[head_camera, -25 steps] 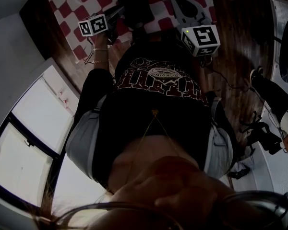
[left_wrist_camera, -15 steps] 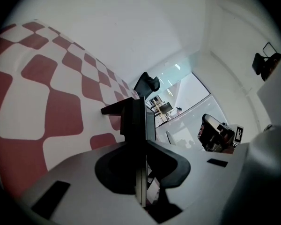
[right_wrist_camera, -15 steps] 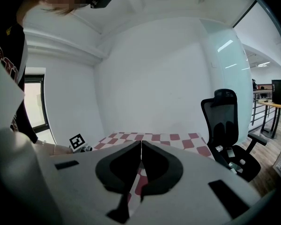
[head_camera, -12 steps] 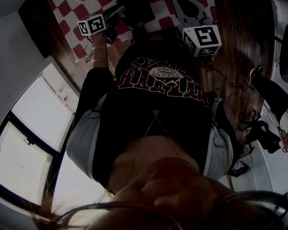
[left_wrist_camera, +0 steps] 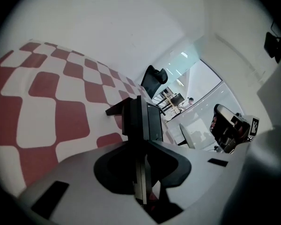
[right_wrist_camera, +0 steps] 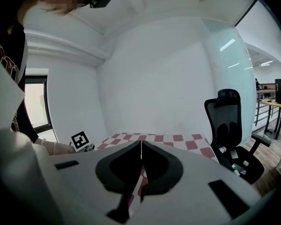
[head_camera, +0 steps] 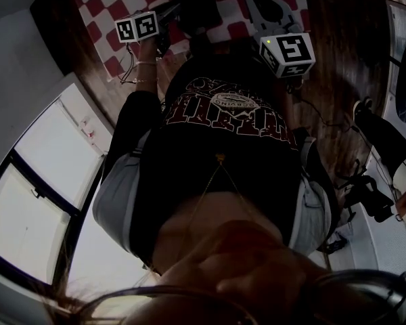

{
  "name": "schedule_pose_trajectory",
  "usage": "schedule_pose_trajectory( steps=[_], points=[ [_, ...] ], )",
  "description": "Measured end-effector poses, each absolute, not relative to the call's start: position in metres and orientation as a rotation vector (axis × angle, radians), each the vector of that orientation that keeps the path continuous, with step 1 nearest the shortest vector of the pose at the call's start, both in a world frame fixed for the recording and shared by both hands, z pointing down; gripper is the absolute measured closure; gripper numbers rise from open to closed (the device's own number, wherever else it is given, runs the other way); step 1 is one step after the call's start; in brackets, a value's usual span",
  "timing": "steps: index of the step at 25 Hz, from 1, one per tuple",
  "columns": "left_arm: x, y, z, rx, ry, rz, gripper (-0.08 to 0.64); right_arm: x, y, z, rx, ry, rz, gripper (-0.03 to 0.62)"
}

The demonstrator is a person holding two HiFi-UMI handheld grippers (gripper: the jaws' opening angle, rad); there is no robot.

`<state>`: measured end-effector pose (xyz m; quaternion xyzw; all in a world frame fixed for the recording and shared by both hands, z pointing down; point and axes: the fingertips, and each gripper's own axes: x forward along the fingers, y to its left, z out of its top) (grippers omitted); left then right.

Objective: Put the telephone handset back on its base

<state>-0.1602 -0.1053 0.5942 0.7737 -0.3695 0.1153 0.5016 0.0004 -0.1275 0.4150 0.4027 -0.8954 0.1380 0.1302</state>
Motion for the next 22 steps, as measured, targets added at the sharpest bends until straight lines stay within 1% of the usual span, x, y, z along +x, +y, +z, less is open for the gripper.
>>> schedule_pose_trajectory(
  steps=[4,8,15,22],
  points=[
    [-0.164,-0.102,0.604,1.871,-0.954,0.381,0.463,-0.003,-0.129,0.409,1.148,-2.623,0.381,0.572],
    [-0.161,-0.105,0.594,1.868,-0.979,0.379,0.458,-0.004,-0.13,0.406,1.138,-2.636,0.368,0.572],
    [-0.163,-0.104,0.597,1.883,-0.914,0.234,0.477,0.001,-0.13,0.407,1.147,-2.64,0.366,0.571],
    [-0.168,-0.101,0.6,1.944,-0.829,0.003,0.483,0.005,-0.132,0.406,1.153,-2.632,0.365,0.572]
  ],
)
